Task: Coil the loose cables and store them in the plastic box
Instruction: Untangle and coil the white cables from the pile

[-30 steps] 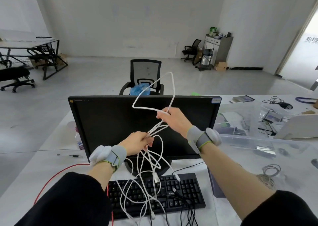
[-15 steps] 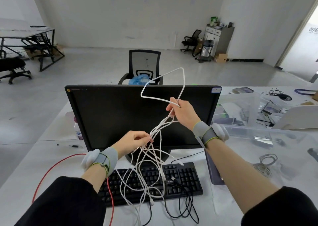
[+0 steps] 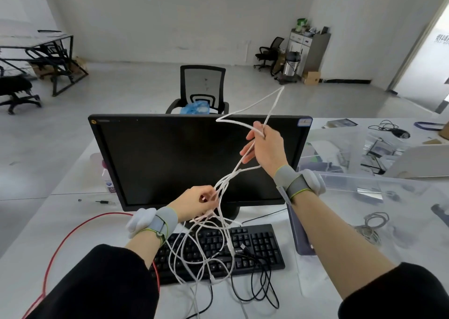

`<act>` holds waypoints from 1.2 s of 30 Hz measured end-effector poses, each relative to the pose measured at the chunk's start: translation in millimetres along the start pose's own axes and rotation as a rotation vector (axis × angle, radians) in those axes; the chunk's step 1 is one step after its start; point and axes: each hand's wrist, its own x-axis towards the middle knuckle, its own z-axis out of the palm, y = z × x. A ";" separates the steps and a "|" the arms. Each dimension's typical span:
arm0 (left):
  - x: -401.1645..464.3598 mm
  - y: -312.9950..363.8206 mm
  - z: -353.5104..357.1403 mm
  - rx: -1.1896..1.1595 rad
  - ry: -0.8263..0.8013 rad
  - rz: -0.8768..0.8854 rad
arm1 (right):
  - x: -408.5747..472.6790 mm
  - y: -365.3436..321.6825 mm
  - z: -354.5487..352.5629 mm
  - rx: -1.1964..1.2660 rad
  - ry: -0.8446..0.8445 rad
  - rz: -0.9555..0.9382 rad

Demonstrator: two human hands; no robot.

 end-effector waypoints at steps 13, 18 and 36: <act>-1.1 -12.8 10.9 0.005 -0.052 -0.165 | -4.1 -50.4 -6.0 0.281 0.073 -0.170; 4.3 -12.6 14.5 0.085 0.038 -0.179 | -10.0 -49.2 3.9 0.215 -0.071 -0.098; -3.4 9.1 10.5 0.336 -0.106 -0.113 | -36.1 57.3 33.6 -0.112 -0.254 0.025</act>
